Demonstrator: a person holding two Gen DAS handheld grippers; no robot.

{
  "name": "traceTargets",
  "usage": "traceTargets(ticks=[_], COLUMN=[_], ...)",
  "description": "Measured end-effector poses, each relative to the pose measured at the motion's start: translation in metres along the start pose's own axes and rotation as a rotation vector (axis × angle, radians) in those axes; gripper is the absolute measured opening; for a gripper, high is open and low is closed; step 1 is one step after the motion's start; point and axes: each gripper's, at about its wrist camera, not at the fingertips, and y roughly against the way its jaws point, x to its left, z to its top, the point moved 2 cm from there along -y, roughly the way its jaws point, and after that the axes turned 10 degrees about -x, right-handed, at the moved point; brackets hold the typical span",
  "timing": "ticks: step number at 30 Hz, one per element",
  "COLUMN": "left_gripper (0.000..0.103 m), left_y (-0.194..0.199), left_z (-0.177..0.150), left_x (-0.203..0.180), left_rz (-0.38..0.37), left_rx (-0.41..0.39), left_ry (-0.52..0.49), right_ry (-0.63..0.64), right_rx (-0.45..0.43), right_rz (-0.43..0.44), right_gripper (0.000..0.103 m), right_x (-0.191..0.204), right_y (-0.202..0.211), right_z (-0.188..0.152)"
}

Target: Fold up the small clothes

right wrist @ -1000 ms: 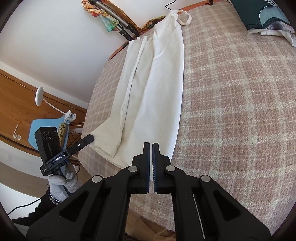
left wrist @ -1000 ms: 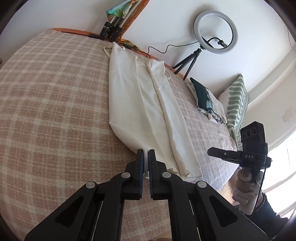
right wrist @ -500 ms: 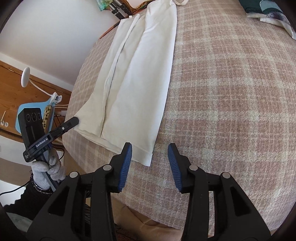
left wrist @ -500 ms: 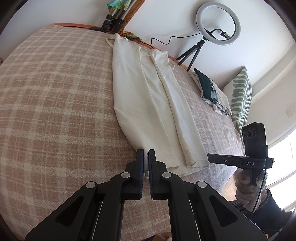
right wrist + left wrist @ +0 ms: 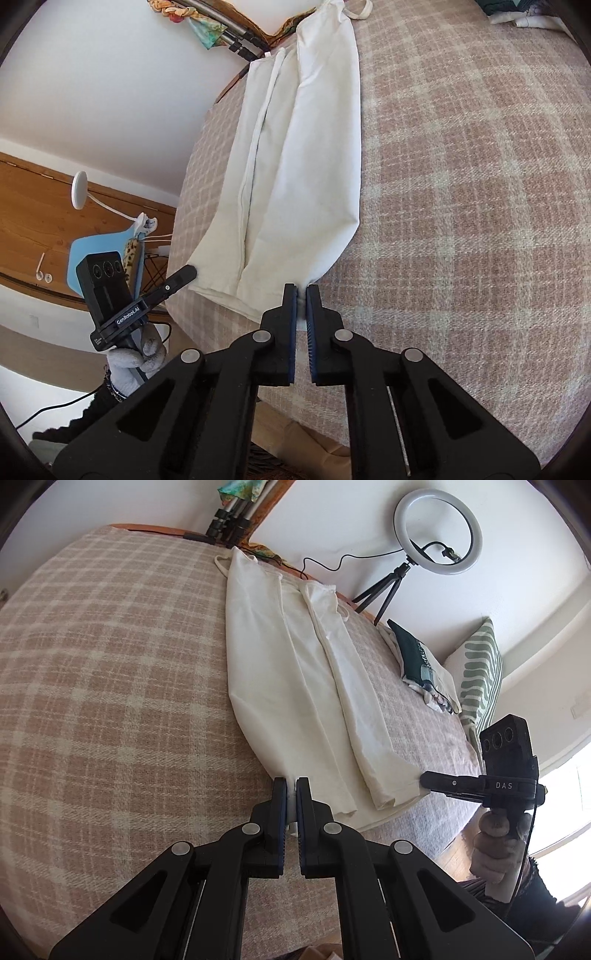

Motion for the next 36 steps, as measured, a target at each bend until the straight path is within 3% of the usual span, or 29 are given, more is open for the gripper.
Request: traceTargets(ticks=[4,14,26,31,33,36], left_gripper=[0.004,0.004,0.004,0.004,0.012,0.013], left_y=[-0.002,-0.024,-0.073,-0.076,-0.071,-0.061], left_z=[0.018,0.071,0.106,0.116,0.121,0.123], left_x=[-0.004,-0.007,0.013,0.023,0.029,0.032], left_rz=[-0.013,0.005,0.083,0.153,0.170,0.157], left_rx=[-0.032,-0.080,-0.055,-0.095,-0.108,-0.127], left_ry=[0.022,0.018,0.024,0.026,0.038,0.042], right_ry=[0.006,0.001,-0.078,-0.090,-0.087,-0.071], right_rx=[-0.045,-0.126,-0.111,-0.103,-0.110,-0.133], right_rz=[0.024,-0.012,-0.092,-0.084,-0.096,-0.106], right_gripper=[0.006,0.006,0.006,0.007,0.017,0.034], right_x=[0.012,0.020,-0.013,-0.019,-0.022,-0.024], right_y=[0.007,-0.005,-0.050,-0.058,-0.055,-0.045], right_z=[0.016,0.076,0.122,0.131,0.134,0.134])
